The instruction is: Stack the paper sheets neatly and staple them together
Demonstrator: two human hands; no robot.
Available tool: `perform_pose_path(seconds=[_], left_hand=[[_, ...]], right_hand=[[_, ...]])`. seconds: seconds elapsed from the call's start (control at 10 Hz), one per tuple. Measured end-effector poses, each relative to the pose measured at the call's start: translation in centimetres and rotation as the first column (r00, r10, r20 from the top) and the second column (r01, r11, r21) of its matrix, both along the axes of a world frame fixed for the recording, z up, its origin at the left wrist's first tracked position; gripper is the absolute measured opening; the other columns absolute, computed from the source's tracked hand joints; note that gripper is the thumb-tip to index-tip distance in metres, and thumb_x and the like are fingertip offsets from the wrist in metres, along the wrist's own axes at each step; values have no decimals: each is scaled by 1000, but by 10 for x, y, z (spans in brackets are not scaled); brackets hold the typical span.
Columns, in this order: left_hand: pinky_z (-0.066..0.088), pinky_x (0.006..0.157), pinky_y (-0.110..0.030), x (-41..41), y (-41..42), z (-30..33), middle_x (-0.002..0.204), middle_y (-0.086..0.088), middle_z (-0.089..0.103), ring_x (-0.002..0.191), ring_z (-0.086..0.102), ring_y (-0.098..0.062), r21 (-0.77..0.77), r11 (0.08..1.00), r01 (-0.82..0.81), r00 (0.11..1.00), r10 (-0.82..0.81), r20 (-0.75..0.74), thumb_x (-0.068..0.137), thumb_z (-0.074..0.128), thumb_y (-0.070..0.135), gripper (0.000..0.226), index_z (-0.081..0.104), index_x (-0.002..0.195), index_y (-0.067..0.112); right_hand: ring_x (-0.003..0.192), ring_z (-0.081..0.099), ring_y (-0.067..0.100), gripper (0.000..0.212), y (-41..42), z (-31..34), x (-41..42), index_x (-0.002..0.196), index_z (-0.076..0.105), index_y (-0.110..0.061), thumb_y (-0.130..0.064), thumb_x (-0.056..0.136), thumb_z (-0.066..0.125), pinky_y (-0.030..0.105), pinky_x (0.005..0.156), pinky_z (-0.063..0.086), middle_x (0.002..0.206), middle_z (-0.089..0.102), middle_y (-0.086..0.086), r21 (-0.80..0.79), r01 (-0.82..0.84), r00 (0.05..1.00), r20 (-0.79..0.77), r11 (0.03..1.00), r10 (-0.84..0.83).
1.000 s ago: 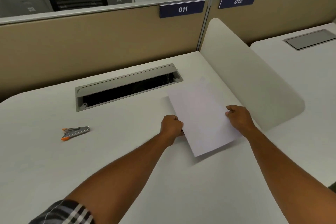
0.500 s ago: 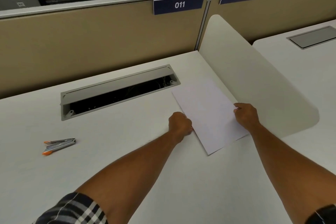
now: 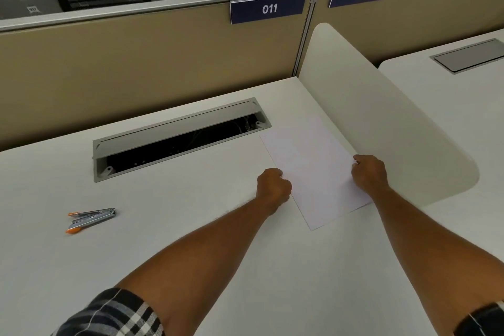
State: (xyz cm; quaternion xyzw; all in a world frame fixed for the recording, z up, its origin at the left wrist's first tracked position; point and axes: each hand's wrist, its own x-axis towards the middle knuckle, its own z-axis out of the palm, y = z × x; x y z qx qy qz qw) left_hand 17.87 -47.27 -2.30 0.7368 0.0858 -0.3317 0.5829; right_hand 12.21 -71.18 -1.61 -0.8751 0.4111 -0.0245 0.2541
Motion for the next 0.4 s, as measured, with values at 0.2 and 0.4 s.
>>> perform_pose_path(seconds=[0.2,0.4], left_hand=[[59,89,-43,-13,24,2,118,-14,69,102,70,-30,139,983,120,973,-144,178,75,50,15,48,62,121,13],[44,103,-30,-53,87,-5,127,-4,63,119,58,-22,435,883,174,785,-391,480,95,42,12,37,58,128,13]], right_hand=[[119,57,43,35,12,19,-8,122,62,6,2,91,46,41,101,44,127,62,26,-62,37,999,33,997,-35],[116,64,29,36,88,35,-14,126,64,-2,4,93,49,26,98,42,125,67,16,153,-16,923,383,988,-45]])
